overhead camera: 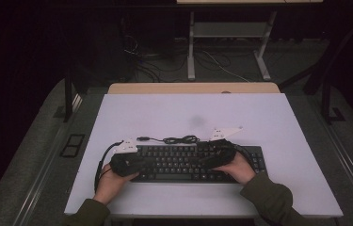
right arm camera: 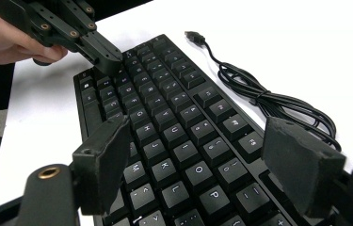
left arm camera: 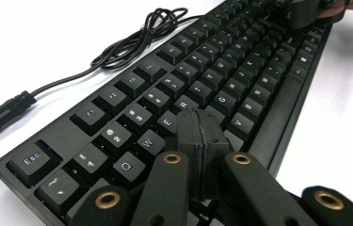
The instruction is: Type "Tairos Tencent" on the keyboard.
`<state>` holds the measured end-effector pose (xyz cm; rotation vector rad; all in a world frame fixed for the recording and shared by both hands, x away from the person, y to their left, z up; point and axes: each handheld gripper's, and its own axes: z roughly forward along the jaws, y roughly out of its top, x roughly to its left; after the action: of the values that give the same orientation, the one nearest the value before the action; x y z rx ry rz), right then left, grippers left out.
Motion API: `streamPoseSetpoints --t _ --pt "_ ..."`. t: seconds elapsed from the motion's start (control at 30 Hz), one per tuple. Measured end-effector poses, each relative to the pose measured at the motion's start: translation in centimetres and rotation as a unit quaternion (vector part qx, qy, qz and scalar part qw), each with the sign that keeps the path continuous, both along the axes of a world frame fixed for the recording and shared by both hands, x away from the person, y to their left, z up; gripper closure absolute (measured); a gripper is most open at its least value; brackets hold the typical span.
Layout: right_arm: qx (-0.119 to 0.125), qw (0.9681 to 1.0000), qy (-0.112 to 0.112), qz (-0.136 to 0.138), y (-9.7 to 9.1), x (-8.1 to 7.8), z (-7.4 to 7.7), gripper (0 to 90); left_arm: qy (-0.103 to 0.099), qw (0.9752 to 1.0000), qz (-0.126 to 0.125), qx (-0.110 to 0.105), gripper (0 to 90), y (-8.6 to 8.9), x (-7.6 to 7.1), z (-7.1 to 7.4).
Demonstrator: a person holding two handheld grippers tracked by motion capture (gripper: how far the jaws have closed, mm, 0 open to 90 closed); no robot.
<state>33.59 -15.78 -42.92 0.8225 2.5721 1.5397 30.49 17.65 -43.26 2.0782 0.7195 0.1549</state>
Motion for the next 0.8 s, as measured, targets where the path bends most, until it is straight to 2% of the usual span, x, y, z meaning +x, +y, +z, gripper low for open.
streamPoseSetpoints --t 0.37,0.8 --pt "0.0 1.0 -0.002 0.001 -0.01 -0.01 0.01 23.8 0.002 0.9998 0.001 0.019 89.0 -0.47 0.29 -0.56" --pt "0.001 1.0 -0.003 -0.001 -0.13 -0.02 0.04 23.8 0.005 0.9996 0.0 0.028 89.1 -0.63 0.44 -0.75"
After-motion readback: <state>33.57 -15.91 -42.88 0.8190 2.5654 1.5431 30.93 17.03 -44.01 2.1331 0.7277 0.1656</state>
